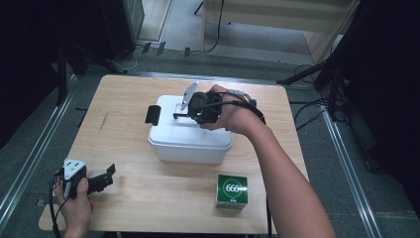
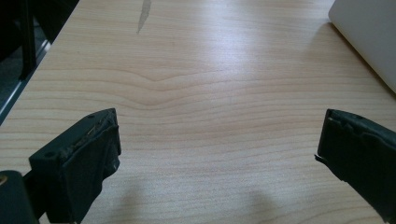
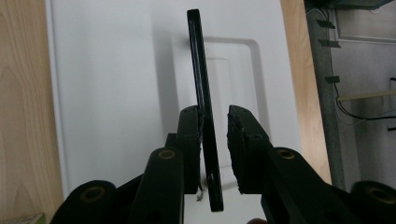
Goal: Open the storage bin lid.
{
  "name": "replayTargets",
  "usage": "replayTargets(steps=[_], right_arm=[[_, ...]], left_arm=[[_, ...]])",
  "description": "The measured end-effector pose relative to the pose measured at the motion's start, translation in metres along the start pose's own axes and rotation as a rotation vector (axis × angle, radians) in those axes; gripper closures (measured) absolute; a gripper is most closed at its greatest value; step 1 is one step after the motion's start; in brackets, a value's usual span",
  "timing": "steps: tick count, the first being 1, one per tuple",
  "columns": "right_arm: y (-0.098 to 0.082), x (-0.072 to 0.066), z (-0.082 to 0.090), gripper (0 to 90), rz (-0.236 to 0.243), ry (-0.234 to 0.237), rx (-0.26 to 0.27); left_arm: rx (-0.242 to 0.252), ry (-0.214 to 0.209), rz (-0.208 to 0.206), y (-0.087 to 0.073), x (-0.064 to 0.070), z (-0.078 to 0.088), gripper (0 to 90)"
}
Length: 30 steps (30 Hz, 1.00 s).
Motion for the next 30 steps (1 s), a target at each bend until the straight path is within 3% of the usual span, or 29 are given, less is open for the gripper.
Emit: replayTargets(steps=[8, 10, 22, 30], right_arm=[[0.004, 0.001, -0.009, 78.8, 0.060, 0.059, -0.047], [0.005, 0.003, -0.010, 79.8, 0.100, 0.081, -0.079], [0.014, 0.006, -0.013, 84.2, 0.130, 0.179, -0.195], [0.017, 0.010, -0.013, 85.3, 0.160, 0.164, -0.186]], left_arm=[[-0.002, -0.002, 0.000, 0.000, 0.000, 0.000, 0.0], [-0.002, -0.002, 0.001, 0.000, 0.000, -0.001, 0.0], [-0.010, -0.004, -0.001, 0.000, 0.000, -0.001, 0.0], [-0.011, -0.006, 0.000, 0.000, 0.000, -0.001, 0.1]])
Point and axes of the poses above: each handheld gripper's, and its own axes: z roughly backward along the jaws, y roughly out of its top, x roughly to its right, the point moved 7 cm from there along -z, roughly forward along the jaws, and after that the axes turned 12 degrees about -y, right-handed, at the moved point
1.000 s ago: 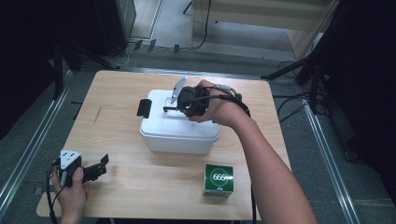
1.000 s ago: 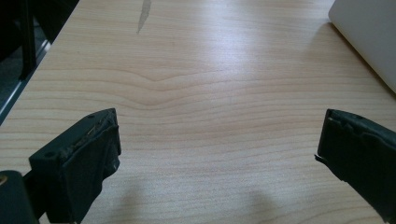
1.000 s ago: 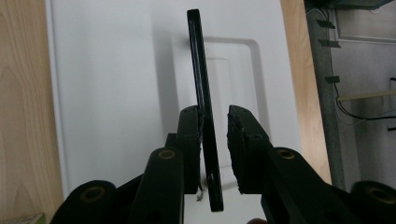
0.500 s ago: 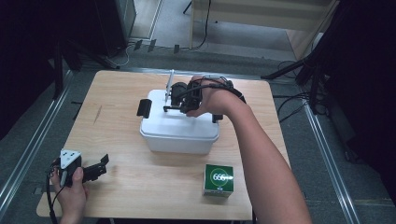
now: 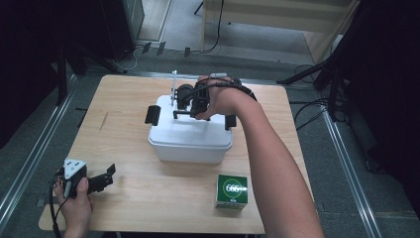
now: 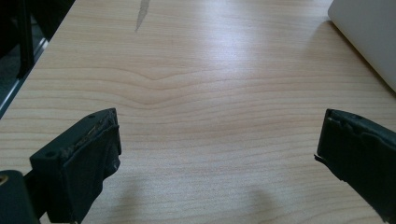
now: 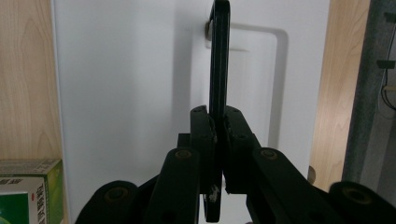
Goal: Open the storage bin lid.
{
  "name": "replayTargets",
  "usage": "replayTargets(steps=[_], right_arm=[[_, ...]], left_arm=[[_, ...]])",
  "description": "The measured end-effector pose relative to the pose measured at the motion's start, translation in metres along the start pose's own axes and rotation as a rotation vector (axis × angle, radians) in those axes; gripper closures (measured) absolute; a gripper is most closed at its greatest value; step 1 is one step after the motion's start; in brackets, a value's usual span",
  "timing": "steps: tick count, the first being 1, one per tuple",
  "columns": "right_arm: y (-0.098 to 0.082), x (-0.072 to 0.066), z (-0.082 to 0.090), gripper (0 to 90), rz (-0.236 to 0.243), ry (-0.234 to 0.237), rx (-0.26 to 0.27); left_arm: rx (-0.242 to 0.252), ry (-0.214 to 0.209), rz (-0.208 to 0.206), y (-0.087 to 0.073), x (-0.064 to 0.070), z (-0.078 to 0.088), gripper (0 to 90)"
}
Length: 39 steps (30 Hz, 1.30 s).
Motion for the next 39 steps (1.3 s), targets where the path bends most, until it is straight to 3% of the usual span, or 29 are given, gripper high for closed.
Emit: replayTargets(steps=[12, 19, 22, 28, 36, 39], right_arm=[[0.002, 0.004, 0.021, 85.5, 0.010, -0.025, 0.043], [-0.007, 0.017, 0.040, 85.6, -0.020, -0.086, 0.090], [-0.018, 0.022, 0.050, 85.6, -0.058, -0.101, 0.092], [-0.037, 0.028, 0.056, 85.6, -0.082, -0.127, 0.089], [-0.085, 0.031, 0.062, 85.6, -0.149, -0.145, 0.057], [-0.095, 0.030, 0.062, 85.6, -0.163, -0.144, 0.046]], left_arm=[[-0.002, 0.001, -0.003, 0.000, 0.000, 0.000, 0.1], [0.005, 0.000, 0.007, 0.000, -0.001, 0.001, 0.1], [0.008, 0.001, 0.009, 0.000, -0.001, 0.001, 0.1], [0.011, 0.010, 0.010, 0.000, -0.001, 0.001, 0.1], [0.011, 0.011, 0.009, 0.000, -0.001, 0.001, 0.1], [0.009, 0.012, 0.007, 0.000, -0.001, 0.001, 0.1]])
Point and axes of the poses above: each handheld gripper's, and its own axes: z roughly backward along the jaws, y roughly out of its top, x roughly to its right, the point moved 7 cm from there along -z, roughly forward along the jaws, and after that the axes turned 12 degrees about -y, right-handed, at the moved point
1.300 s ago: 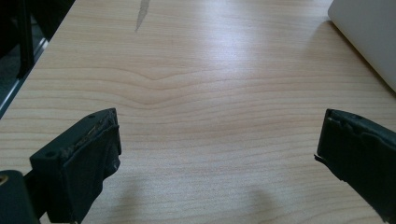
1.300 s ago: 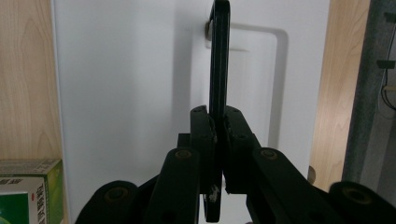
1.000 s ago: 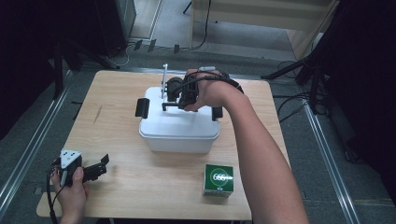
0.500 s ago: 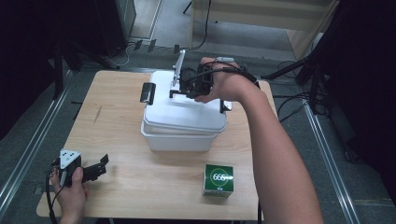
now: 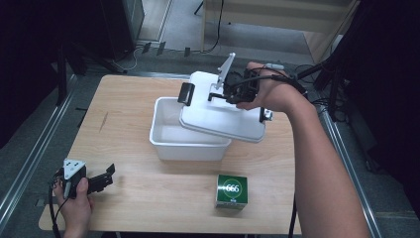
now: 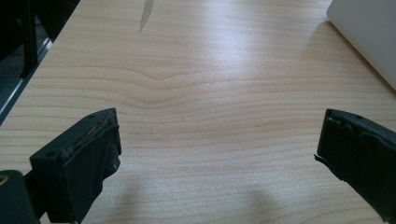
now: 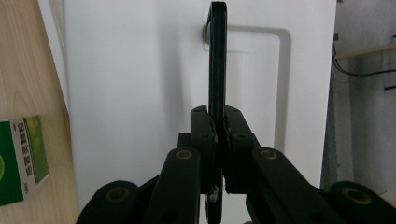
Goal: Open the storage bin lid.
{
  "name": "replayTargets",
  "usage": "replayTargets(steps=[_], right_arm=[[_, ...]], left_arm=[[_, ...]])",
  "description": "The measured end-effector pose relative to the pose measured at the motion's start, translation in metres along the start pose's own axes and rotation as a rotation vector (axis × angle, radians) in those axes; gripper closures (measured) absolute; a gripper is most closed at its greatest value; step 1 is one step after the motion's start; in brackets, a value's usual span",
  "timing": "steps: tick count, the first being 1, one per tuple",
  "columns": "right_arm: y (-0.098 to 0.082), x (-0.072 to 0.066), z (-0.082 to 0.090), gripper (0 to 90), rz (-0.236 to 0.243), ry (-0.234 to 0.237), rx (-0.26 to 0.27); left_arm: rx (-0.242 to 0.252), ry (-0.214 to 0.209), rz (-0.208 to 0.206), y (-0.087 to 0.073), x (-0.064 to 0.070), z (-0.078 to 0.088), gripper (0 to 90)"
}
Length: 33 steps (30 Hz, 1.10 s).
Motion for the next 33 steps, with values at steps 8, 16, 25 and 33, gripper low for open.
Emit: replayTargets(steps=[8, 16, 25, 33], right_arm=[[-0.037, 0.002, -0.001, 85.6, -0.074, -0.009, -0.024], [-0.066, 0.002, -0.004, 85.6, -0.118, -0.009, -0.056], [-0.092, 0.004, -0.001, 85.6, -0.144, -0.023, -0.081], [-0.118, 0.004, 0.005, 85.7, -0.166, -0.033, -0.110]], left_arm=[[0.000, 0.002, -0.002, 0.000, 0.000, 0.000, 0.1], [0.001, -0.002, 0.002, 0.000, 0.000, 0.000, 0.1], [0.001, -0.003, 0.006, 0.000, -0.001, 0.000, 0.1], [0.004, -0.005, 0.010, 0.000, -0.001, 0.000, 0.1]])
Point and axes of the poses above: each handheld gripper's, and its own axes: z roughly backward along the jaws, y roughly out of its top, x roughly to its right, the point moved 7 cm from there along -z, roughly forward along the jaws, and after that the axes turned 12 degrees about -y, right-handed, at the moved point
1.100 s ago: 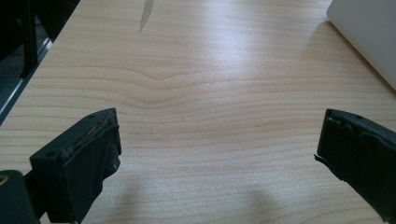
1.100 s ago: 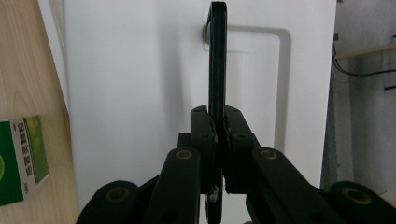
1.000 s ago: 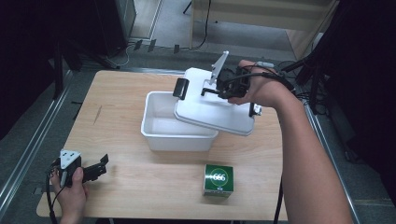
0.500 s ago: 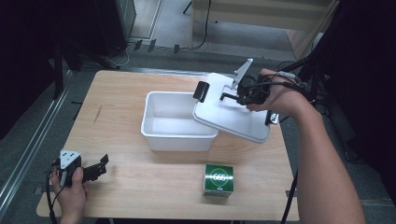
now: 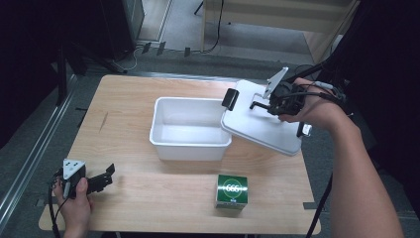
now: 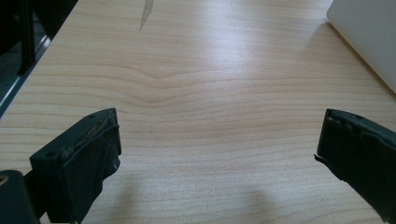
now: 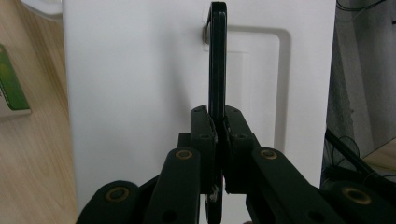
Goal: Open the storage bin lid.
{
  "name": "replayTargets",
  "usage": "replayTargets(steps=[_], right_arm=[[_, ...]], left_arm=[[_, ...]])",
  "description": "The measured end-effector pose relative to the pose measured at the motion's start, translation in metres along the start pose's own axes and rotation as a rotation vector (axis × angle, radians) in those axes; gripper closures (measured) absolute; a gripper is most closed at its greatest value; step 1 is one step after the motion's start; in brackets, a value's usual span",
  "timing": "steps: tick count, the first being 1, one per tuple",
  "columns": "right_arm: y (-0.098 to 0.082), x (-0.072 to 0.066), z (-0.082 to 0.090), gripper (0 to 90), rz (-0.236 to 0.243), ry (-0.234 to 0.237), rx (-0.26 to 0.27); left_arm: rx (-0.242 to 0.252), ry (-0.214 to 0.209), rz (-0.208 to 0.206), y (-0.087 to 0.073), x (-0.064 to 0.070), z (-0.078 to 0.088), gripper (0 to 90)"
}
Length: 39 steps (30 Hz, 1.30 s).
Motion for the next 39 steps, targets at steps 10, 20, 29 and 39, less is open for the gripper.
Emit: replayTargets(steps=[10, 20, 29, 39], right_arm=[[-0.036, 0.001, -0.004, 85.6, -0.033, -0.002, -0.031], [-0.059, -0.010, -0.021, 85.6, -0.048, 0.015, -0.053], [-0.062, -0.026, -0.046, 85.7, -0.042, 0.039, -0.059], [-0.067, -0.039, -0.072, 85.6, -0.055, 0.063, -0.065]], left_arm=[[0.003, 0.003, 0.001, 0.000, 0.000, 0.000, 0.1], [0.003, 0.003, -0.001, 0.000, 0.000, 0.001, 0.1], [0.006, 0.002, -0.003, 0.000, 0.000, 0.001, 0.1], [0.012, 0.015, -0.001, 0.000, 0.000, 0.001, 0.1]])
Point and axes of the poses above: each handheld gripper's, and its own axes: z roughly backward along the jaws, y roughly out of its top, x roughly to its right, the point moved 7 cm from there along -z, roughly forward along the jaws, and after that the axes turned 12 degrees about -y, right-handed, at the moved point
